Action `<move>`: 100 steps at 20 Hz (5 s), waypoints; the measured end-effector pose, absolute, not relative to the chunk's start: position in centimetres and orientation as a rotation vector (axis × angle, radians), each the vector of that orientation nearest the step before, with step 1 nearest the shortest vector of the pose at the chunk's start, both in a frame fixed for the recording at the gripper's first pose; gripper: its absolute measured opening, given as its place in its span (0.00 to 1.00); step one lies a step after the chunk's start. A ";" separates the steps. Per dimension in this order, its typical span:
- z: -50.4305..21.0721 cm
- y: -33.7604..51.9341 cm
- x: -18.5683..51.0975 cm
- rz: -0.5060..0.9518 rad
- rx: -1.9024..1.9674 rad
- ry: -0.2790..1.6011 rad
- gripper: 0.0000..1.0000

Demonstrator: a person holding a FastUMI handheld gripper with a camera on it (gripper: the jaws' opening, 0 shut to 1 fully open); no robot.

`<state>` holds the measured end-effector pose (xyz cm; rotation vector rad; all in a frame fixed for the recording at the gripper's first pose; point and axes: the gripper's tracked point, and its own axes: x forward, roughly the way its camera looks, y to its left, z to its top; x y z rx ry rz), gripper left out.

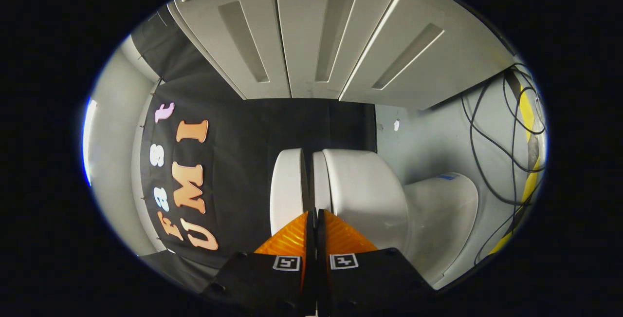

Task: Open the toilet lid.

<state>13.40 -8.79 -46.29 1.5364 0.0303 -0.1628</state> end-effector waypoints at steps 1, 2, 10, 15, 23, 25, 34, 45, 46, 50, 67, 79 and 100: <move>-46.5 -8.8 13.4 -0.161 1.529 0.032 0.08; -46.5 -8.9 13.5 -0.165 1.530 0.033 0.09; -46.5 -8.6 13.5 -0.182 1.516 0.023 0.08; -46.1 -8.4 13.7 -0.208 1.471 0.040 0.08; -45.7 -8.1 13.6 -0.205 1.465 0.034 0.08; -45.5 -8.1 13.6 -0.203 1.463 0.031 0.08; -42.3 -8.1 13.9 -0.169 1.426 0.010 0.08; -35.1 -6.8 14.4 -0.091 1.275 -0.012 0.08; -34.4 -6.5 14.4 -0.084 1.259 -0.015 0.08; -31.8 -5.5 14.7 -0.054 1.223 -0.023 0.08; -24.0 0.1 14.9 0.017 1.118 -0.037 0.08; -18.0 8.0 15.4 0.081 0.909 -0.044 0.08; -14.6 21.6 15.0 0.153 0.578 -0.057 0.07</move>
